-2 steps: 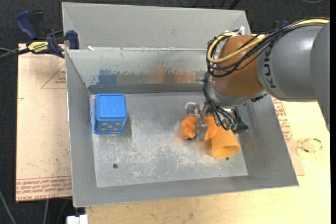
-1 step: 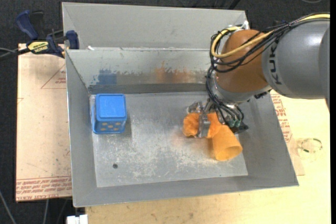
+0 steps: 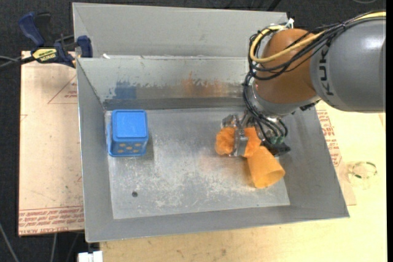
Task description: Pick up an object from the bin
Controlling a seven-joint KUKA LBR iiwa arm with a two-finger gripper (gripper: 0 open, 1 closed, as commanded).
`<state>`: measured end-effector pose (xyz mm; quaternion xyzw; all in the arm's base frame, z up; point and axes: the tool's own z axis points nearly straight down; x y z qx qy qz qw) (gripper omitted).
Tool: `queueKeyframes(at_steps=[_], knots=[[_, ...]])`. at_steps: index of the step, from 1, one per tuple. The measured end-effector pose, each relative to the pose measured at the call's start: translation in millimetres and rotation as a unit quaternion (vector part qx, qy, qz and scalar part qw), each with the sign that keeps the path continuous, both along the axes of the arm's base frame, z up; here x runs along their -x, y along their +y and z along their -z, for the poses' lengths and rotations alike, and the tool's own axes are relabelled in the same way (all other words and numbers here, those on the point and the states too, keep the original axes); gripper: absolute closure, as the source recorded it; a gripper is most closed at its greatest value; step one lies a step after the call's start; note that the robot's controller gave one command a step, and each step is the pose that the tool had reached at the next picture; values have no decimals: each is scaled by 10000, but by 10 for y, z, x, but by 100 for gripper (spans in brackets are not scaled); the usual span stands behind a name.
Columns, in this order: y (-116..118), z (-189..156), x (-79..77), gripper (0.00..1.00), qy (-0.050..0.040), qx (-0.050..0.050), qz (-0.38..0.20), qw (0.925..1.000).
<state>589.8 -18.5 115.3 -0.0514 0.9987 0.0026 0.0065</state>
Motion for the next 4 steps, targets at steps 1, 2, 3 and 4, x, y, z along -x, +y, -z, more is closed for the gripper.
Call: queueKeyframes(at_steps=[1,2,3,4], knots=[[0,-53,-5,100,-8,0,1,10000],[1,-77,-3,100,-4,-2,3,10000],[2,-101,-1,100,0,-2,4,10000],[3,-132,-1,100,-1,-3,5,10000]])
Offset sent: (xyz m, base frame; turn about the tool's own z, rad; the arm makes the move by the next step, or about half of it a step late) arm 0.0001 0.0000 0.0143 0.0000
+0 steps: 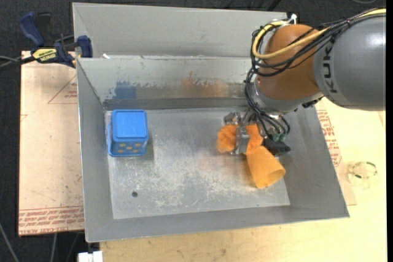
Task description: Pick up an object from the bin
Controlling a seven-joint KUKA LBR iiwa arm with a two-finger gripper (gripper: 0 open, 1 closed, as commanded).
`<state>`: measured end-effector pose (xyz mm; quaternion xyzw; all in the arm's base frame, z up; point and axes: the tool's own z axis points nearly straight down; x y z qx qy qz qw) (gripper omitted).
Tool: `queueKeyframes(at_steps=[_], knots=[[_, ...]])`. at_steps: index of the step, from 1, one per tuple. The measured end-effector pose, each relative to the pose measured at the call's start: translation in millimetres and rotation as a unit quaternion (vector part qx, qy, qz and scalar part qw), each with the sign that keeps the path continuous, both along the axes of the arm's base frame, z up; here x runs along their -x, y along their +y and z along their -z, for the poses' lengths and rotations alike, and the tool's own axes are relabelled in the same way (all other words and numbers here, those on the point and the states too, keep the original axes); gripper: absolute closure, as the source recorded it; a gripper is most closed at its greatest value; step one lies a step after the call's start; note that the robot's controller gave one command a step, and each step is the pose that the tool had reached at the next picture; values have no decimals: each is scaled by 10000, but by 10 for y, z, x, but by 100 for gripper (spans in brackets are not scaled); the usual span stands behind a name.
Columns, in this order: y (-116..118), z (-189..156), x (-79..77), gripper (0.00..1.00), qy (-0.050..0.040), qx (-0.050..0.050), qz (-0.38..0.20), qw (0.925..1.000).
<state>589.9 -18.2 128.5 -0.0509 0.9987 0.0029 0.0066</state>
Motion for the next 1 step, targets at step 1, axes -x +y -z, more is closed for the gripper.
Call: queueKeyframes(at_steps=[1], knots=[[2,-64,10,100,23,-1,1,10000]])
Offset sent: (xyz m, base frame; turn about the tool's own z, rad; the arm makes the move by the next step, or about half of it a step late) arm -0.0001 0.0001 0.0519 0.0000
